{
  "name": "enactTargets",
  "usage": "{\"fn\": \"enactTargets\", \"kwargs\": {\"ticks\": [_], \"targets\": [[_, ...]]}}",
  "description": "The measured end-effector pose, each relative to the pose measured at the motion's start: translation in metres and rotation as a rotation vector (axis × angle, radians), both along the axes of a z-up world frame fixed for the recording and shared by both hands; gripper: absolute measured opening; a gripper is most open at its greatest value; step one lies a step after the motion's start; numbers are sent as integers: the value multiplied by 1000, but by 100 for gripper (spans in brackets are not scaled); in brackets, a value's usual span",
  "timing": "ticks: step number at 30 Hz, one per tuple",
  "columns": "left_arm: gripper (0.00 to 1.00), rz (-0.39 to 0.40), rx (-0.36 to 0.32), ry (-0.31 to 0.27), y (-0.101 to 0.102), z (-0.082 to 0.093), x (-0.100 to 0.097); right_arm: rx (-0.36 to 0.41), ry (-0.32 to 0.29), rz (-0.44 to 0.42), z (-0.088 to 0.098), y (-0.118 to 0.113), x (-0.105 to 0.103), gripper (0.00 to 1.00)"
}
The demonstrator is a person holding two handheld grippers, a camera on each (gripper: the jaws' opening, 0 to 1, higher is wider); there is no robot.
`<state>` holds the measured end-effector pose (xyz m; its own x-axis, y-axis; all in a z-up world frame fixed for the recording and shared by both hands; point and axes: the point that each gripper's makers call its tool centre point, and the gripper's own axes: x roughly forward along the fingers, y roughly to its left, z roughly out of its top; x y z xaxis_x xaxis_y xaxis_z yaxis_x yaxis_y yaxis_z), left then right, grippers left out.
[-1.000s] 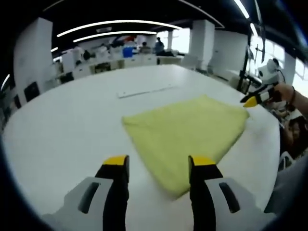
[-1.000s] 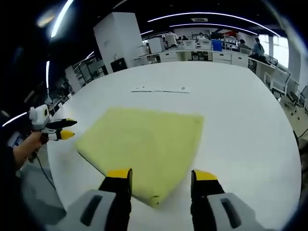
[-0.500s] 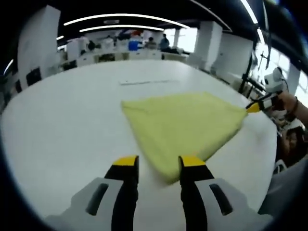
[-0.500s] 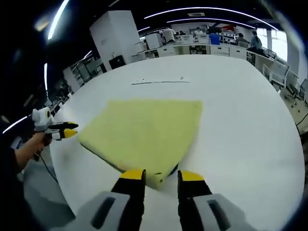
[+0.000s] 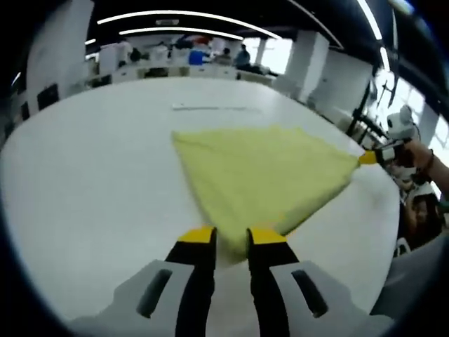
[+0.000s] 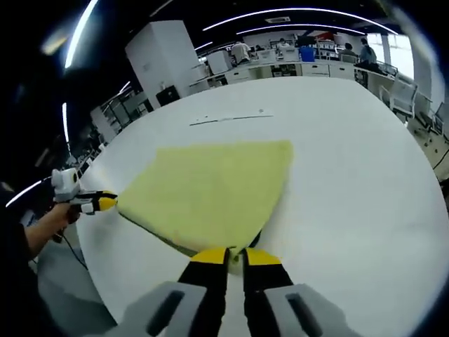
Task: Fold the garment on the visible template until the final outline fits inside the template.
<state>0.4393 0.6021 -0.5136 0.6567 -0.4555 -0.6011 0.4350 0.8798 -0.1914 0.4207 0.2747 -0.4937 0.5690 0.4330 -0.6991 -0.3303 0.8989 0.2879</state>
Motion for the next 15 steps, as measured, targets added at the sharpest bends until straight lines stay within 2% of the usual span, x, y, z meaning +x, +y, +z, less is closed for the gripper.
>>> {"fn": "enactTargets", "kwargs": {"ticks": [5,8,12,15], "targets": [[4,3,7,29,1,-5,-2,9,-4,9,-1,1,0,0],[1,7,0,43,1,-5,-4,-18,-27,37,0,-1,0,0],[0,-9,47,36,4,-5,-4,-72,-52,78,2,-10,0,0],[0,-18,65,24,5,-1,-3,-73,-54,94,5,-16,-2,0]]}}
